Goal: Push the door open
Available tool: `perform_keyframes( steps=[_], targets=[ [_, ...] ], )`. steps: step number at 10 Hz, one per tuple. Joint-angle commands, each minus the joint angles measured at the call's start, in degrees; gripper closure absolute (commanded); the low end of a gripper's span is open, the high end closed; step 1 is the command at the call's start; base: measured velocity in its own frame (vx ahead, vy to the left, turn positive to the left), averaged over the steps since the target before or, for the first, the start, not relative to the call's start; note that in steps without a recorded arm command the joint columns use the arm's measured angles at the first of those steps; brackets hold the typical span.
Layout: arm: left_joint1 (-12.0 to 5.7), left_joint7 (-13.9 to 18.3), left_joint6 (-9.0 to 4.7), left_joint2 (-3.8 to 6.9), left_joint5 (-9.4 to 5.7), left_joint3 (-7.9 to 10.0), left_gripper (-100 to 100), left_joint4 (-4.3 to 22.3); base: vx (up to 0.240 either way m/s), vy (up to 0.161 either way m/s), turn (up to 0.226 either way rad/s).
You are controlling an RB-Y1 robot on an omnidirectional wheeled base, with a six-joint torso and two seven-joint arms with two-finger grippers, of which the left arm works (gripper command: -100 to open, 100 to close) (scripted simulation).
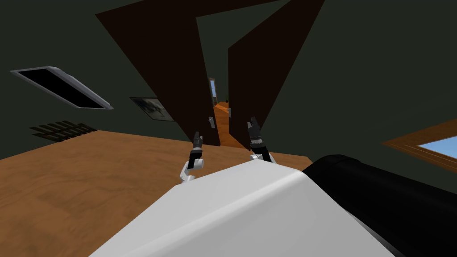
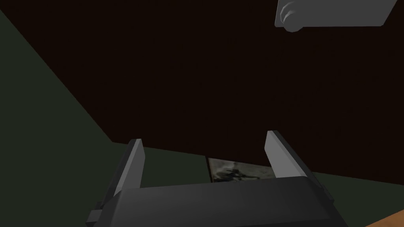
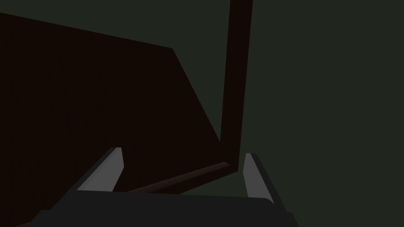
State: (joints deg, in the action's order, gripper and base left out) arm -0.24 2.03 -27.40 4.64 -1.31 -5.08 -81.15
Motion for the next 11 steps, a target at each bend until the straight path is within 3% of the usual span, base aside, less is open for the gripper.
perform_keyframes(
  steps=[1,5,6,11],
  targets=[
    [-1.84,0.54,0.49,0.01,0.22,-0.38,-100,2.49,0.106,0.08,-0.024],
    [-6.09,1.68,0.7,-0.25,0.81,-1.38,-100,9.18,0.093,0.071,-0.029],
    [-6.09,1.68,0.7,-0.25,0.81,-1.38,-100,9.18,0.07,0.037,-0.01],
    [-11.13,3.03,0.94,-0.74,1.5,-2.56,-100,17.13,0.08,0.05,-0.025]
  ],
)
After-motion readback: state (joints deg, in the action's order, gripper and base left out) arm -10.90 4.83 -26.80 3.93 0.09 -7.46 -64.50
